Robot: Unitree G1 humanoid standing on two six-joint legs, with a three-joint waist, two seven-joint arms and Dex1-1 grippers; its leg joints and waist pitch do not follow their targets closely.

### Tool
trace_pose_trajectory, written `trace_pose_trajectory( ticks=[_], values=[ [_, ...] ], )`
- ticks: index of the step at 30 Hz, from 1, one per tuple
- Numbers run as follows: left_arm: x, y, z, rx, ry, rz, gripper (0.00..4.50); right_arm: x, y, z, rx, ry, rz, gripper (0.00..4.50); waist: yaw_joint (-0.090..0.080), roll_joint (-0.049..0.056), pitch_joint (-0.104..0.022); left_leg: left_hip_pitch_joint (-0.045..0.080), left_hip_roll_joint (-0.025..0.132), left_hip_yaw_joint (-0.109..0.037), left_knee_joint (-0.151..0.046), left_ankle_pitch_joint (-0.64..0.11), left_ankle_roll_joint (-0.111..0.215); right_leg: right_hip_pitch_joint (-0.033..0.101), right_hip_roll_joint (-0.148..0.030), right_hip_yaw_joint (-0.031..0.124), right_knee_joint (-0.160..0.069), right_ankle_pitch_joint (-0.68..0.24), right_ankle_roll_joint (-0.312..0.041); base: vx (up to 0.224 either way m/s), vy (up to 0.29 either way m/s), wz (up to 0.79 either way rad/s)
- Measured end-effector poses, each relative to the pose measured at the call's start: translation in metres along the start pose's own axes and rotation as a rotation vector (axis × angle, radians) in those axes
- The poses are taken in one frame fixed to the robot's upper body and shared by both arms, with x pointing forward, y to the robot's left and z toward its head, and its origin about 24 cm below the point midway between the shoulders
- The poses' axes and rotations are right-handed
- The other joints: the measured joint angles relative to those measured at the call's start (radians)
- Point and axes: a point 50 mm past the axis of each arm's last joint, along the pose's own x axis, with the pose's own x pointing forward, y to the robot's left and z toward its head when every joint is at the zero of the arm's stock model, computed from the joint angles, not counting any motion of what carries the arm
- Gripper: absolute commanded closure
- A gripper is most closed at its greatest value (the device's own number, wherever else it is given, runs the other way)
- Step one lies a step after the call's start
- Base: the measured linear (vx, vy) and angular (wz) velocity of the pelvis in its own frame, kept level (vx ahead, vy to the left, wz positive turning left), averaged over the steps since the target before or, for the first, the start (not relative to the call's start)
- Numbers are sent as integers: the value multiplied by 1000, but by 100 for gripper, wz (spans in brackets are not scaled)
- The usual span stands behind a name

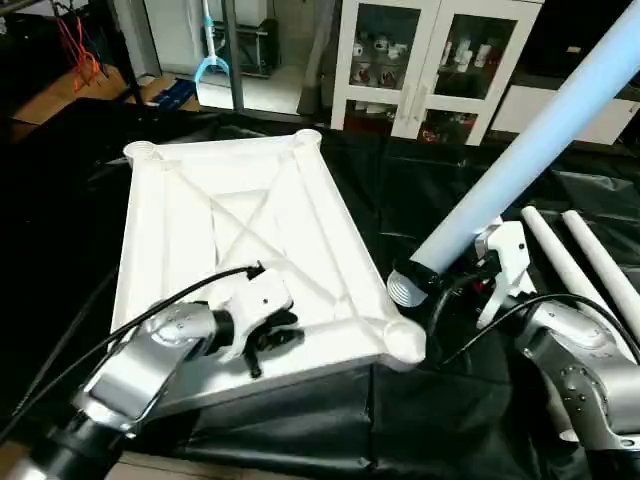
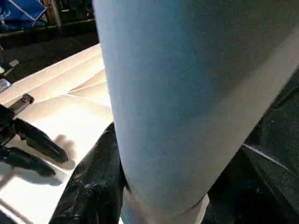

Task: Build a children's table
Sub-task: Pick table leg

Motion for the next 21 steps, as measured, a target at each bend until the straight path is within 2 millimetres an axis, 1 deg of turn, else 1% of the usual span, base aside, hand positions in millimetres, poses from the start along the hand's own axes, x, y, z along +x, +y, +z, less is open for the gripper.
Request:
trace_pose_trajectory(
  ticks=[3,4,7,9,10,12,13,15,17,19,21],
  values=[
    [-2,2,-2,-9,29,23,376,1,1,0,1,-10,-10,264,-6,2,-1,1,0,0,-1,1,-1,-1,0,0,0,0,0,0,0,0],
    [-4,3,-3,-11,44,32,391,2,1,0,3,-17,-16,264,-8,3,-1,1,0,0,-1,1,-2,-1,0,0,0,0,0,0,0,0],
    [-11,5,-8,-32,87,68,401,3,2,-1,7,-21,-35,264,-17,6,-1,1,1,0,-3,2,-3,-2,1,-1,0,0,0,0,0,0],
    [-19,8,-12,-37,119,88,422,3,2,-4,8,-17,-52,264,-25,7,-1,0,1,-1,-4,2,-4,-3,1,-1,0,0,0,0,0,0],
    [-25,8,-17,-40,141,103,426,3,2,-6,12,-16,-60,264,-32,9,-1,0,1,-1,-6,2,-4,-3,2,-1,-1,0,0,0,0,0],
    [-36,8,-23,-32,172,118,437,1,4,-11,24,-7,-69,264,-40,10,-2,1,1,-4,-7,2,-5,-4,4,-1,-1,0,0,0,0,0],
    [-42,8,-26,-26,188,121,443,0,5,-14,32,-6,-71,264,-47,10,-2,2,1,-4,-8,1,-7,-5,5,-1,-2,0,-1,0,0,0],
    [-52,8,-31,-12,203,118,448,0,6,-15,36,-3,-74,264,-52,12,-3,2,2,-5,-11,0,-8,-6,5,-1,-3,0,-1,0,0,0],
    [-62,8,-39,11,215,108,448,1,6,-15,34,-6,-74,264,-50,12,-3,3,3,-5,-13,0,-8,-6,7,-2,-4,0,-1,0,0,0],
    [-70,9,-43,22,222,104,448,1,6,-14,32,-8,-75,264,-42,13,-3,3,3,-5,-15,0,-8,-7,7,-3,-4,0,-1,0,0,0],
    [-75,11,-47,45,214,103,448,1,5,-13,28,-12,-74,264,-30,13,-3,4,4,-4,-16,1,-8,-6,7,-2,-4,0,-1,0,0,0]
  ],
)
